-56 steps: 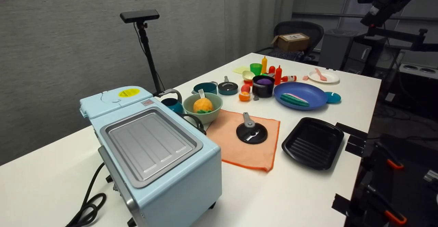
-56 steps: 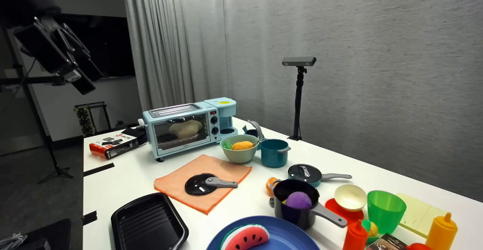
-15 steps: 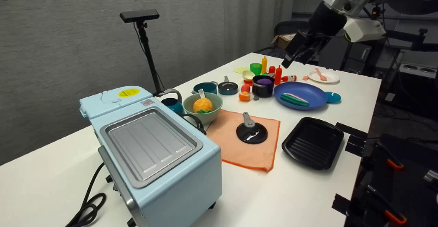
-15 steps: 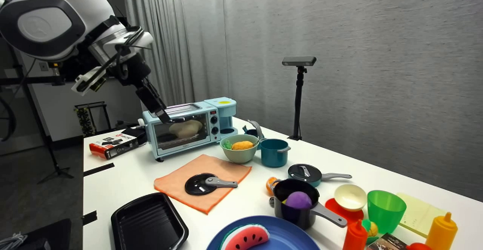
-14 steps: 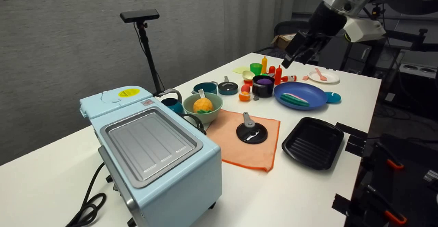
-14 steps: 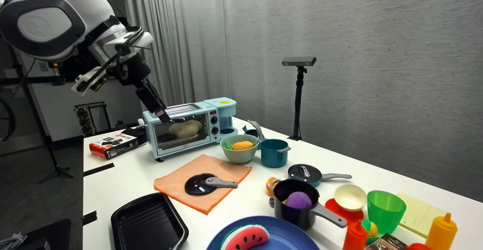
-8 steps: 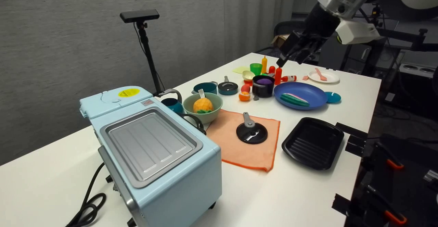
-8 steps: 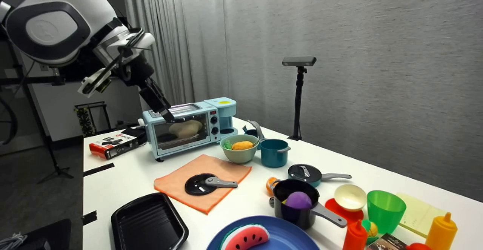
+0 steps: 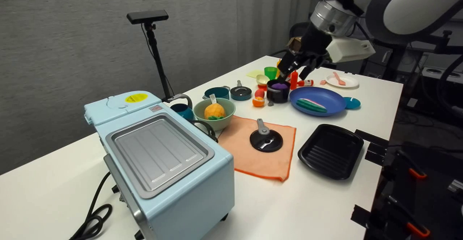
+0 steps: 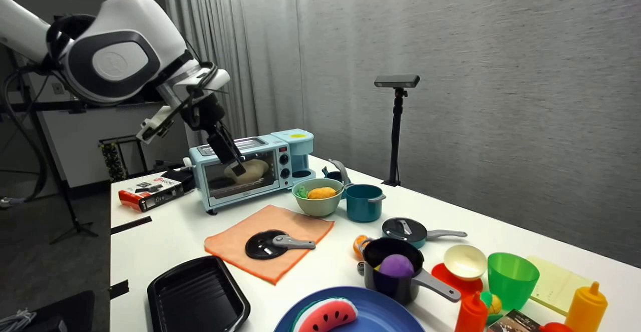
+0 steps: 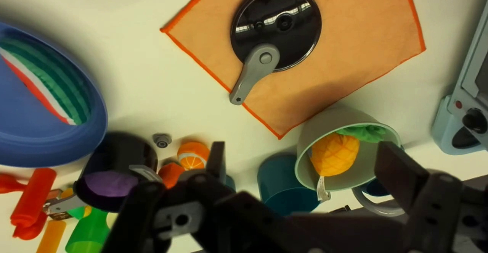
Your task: Put the lid on the black pot
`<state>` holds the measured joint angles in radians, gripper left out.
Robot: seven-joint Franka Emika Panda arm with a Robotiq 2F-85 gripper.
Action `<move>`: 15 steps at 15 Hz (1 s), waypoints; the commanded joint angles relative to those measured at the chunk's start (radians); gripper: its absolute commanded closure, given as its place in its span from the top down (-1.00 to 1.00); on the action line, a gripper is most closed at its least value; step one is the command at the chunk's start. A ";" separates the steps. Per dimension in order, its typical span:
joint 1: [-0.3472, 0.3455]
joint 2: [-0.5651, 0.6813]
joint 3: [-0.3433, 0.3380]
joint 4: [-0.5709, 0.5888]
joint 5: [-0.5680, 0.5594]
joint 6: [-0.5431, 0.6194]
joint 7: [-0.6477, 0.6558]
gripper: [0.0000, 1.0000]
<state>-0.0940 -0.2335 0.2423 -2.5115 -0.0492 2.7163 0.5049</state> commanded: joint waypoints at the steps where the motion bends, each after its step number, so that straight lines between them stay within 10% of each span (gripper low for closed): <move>1: 0.036 0.142 -0.050 0.127 0.009 -0.056 -0.066 1.00; 15: 0.143 0.510 -0.250 0.355 -0.010 -0.101 0.053 1.00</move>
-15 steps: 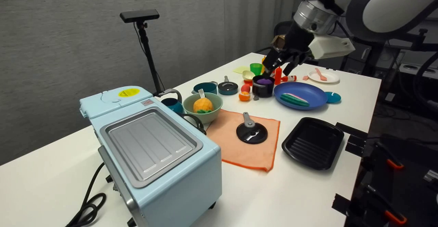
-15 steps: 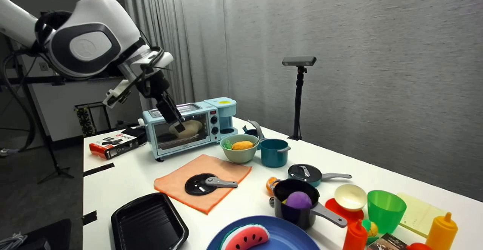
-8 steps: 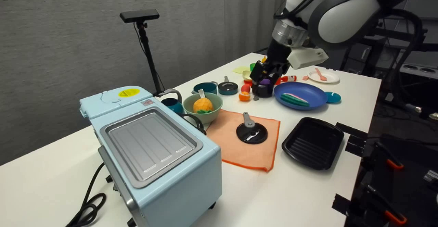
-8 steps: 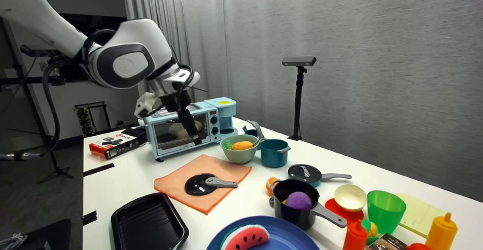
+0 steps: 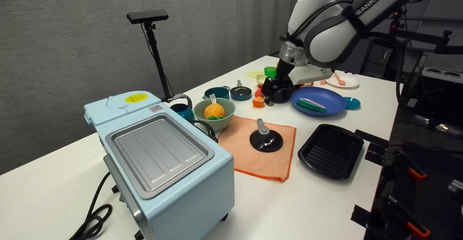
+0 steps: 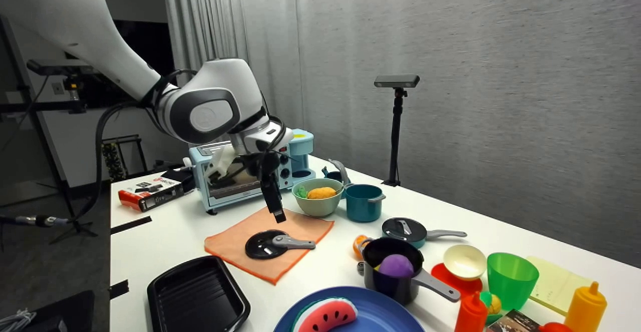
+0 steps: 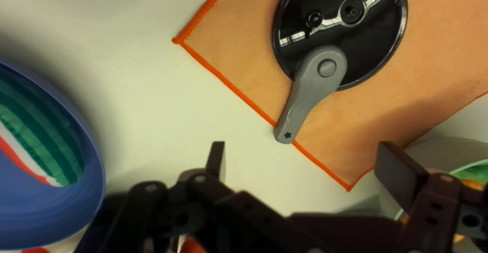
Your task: Put the lid on the black pot
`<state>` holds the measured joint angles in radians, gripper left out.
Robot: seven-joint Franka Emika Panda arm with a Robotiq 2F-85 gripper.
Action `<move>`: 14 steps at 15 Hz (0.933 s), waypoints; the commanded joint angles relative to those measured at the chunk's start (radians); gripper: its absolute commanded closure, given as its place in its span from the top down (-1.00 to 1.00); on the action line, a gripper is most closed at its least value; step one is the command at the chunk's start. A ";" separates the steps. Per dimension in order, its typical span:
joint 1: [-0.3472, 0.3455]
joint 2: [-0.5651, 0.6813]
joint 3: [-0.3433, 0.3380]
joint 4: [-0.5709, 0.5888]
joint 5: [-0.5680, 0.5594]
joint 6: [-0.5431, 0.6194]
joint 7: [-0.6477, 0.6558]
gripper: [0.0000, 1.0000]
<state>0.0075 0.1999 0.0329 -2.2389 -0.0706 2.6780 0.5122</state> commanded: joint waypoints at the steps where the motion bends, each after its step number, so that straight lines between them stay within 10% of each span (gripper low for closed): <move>1: 0.047 0.098 -0.044 0.102 0.030 -0.086 0.051 1.00; 14: 0.209 0.334 -0.155 0.313 -0.009 -0.102 0.397 1.00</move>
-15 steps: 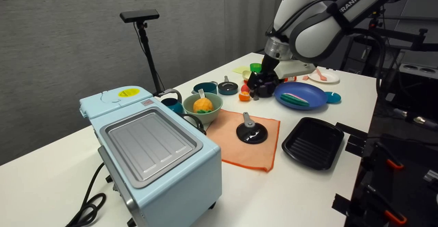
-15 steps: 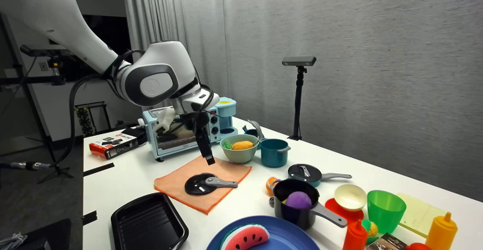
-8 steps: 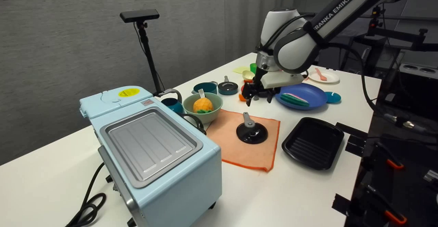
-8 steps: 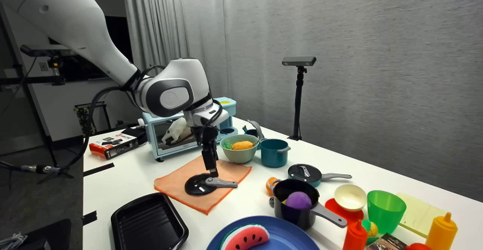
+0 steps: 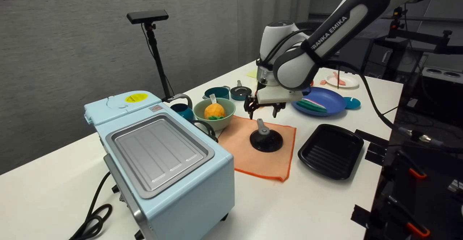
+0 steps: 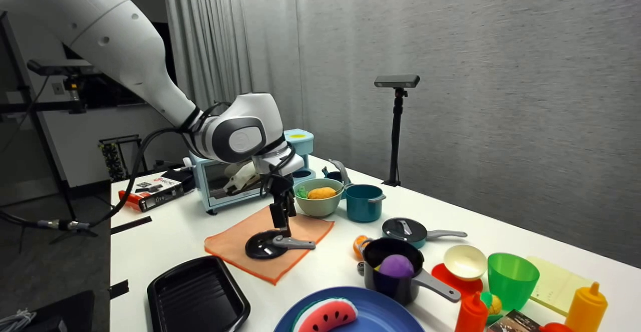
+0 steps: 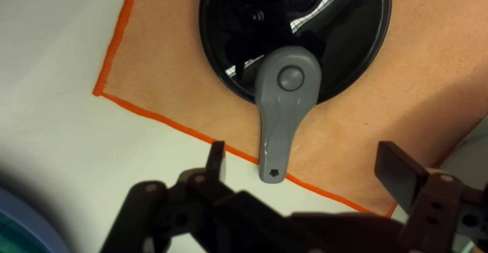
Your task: Put the lid on the black pot
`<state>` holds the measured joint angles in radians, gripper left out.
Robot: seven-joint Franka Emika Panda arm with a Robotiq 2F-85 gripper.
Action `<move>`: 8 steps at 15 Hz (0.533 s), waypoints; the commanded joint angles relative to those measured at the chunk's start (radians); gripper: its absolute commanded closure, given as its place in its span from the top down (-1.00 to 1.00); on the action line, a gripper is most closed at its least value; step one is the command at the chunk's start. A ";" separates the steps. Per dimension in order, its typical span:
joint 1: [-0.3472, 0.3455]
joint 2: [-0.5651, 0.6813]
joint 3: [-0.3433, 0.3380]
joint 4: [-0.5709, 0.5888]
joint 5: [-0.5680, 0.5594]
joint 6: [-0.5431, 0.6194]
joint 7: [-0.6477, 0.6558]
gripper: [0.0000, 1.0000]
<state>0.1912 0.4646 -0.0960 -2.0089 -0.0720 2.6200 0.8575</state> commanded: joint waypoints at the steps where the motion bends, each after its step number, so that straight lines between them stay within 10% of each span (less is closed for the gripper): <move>1: 0.023 0.087 -0.022 0.101 0.001 -0.059 0.053 1.00; 8: -0.009 0.163 -0.004 0.207 0.017 -0.203 0.014 0.82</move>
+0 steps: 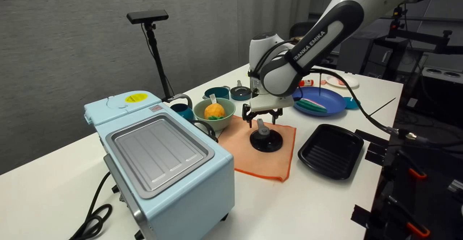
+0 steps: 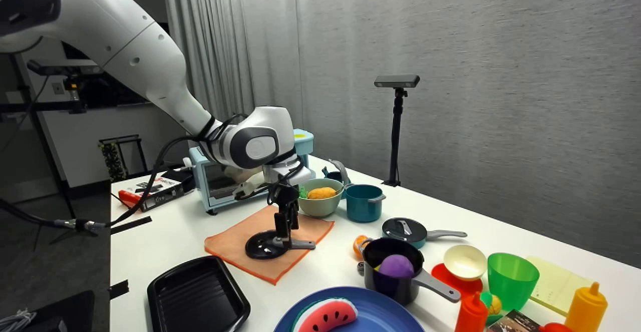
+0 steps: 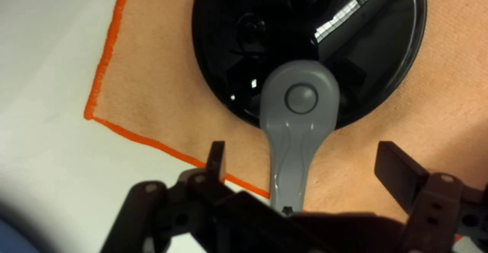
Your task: Put the lid on the black pot
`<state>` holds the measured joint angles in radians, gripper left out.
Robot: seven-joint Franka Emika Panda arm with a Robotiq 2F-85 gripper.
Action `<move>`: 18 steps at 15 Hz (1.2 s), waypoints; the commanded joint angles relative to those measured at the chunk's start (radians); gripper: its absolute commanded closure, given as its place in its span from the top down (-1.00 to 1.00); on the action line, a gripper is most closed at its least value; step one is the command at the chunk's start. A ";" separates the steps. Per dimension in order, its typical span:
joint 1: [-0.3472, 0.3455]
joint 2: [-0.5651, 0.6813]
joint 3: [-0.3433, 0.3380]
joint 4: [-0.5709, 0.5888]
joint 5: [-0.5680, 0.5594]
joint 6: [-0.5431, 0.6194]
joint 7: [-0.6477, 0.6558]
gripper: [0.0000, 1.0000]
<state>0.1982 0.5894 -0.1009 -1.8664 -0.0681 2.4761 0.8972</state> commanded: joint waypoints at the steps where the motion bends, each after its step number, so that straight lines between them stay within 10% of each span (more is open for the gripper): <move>1: -0.014 0.046 -0.002 0.073 0.009 -0.069 -0.024 0.47; 10: -0.048 0.041 -0.020 0.085 0.007 -0.045 -0.094 -0.90; 18: -0.029 -0.030 0.017 0.078 0.018 -0.070 -0.094 -0.87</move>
<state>0.1620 0.6071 -0.0806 -1.7919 -0.0605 2.4362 0.8243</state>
